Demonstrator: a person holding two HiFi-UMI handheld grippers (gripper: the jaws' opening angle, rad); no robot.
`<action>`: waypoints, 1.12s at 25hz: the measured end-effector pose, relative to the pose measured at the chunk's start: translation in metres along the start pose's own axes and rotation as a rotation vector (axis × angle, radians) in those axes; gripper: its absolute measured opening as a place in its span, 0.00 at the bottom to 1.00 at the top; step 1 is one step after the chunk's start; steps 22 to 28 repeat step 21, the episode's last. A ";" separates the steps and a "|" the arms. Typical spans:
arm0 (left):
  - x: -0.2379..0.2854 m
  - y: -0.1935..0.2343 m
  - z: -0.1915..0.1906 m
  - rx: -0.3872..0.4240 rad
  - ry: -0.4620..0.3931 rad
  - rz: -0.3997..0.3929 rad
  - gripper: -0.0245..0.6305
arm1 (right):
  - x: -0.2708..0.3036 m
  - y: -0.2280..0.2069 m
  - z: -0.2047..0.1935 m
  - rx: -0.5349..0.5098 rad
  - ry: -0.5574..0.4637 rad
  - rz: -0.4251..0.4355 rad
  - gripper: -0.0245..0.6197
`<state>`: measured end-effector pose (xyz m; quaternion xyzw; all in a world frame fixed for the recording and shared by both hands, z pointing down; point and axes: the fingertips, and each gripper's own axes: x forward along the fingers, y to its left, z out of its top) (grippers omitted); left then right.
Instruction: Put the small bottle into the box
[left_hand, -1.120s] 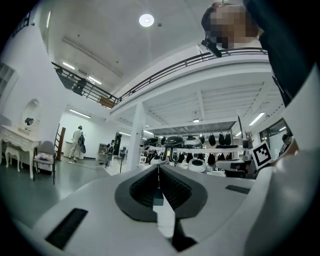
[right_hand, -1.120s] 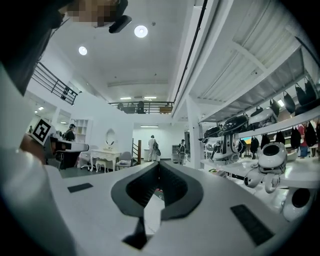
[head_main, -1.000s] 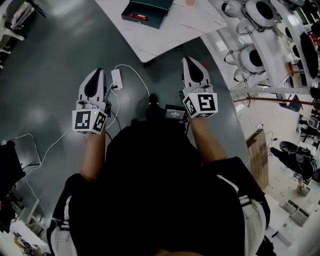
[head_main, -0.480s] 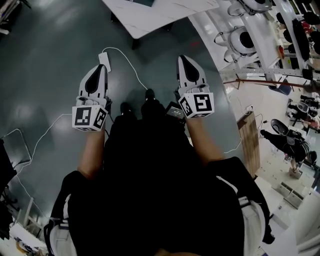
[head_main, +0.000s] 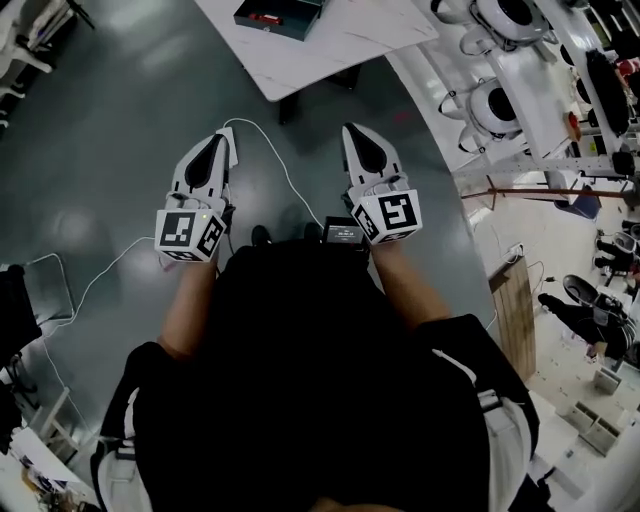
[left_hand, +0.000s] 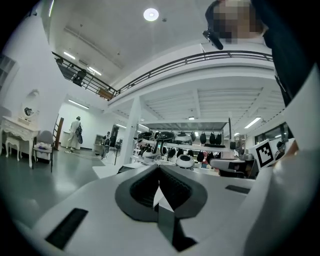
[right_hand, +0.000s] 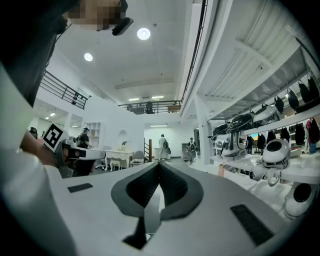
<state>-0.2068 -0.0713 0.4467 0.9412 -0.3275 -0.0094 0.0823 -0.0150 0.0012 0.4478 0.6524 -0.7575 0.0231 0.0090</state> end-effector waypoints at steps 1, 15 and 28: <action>0.002 -0.005 0.004 0.003 -0.003 -0.004 0.06 | -0.002 -0.001 0.002 0.004 -0.006 0.005 0.09; 0.016 -0.052 0.005 0.049 0.014 -0.075 0.06 | -0.028 -0.034 -0.011 0.059 -0.009 0.012 0.09; 0.013 -0.064 0.012 0.043 0.013 -0.071 0.06 | -0.034 -0.035 -0.002 0.052 -0.010 0.035 0.09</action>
